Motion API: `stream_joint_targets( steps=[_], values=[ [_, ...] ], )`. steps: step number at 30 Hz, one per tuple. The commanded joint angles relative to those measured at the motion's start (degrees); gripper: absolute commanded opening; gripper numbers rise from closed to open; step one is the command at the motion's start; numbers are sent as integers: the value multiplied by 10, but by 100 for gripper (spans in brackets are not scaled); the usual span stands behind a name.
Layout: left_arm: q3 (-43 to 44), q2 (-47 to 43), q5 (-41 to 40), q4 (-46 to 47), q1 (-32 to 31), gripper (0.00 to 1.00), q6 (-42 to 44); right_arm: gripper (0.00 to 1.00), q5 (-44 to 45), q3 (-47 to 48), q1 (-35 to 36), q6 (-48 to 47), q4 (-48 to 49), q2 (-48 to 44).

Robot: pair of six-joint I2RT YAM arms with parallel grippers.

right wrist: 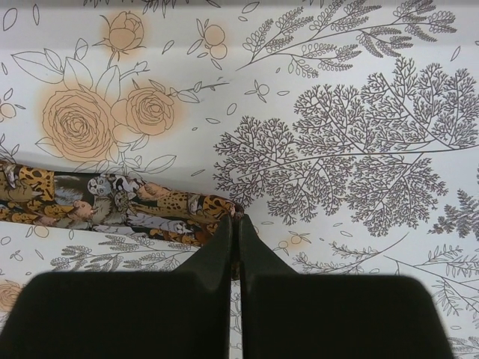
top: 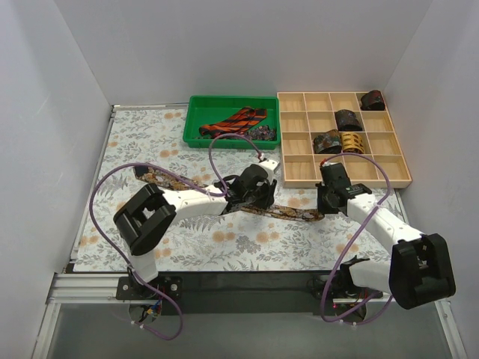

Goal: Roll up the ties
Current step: Roll the tie

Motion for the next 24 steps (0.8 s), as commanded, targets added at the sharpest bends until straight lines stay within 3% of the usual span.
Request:
stream_joint_targets(
  steps=[1,7,18,24],
  values=[
    [-1,30,5,-18,0,21,-16,1,44,35,24,1,-22,8],
    [-8,54,43,-4,0,9,-43,1,137,84,80,44,-74,55],
    [-23,52,54,18,-1,8,-63,1,214,167,184,118,-140,140],
    [-31,39,42,19,0,8,-62,1,293,183,198,135,-190,169]
  ],
)
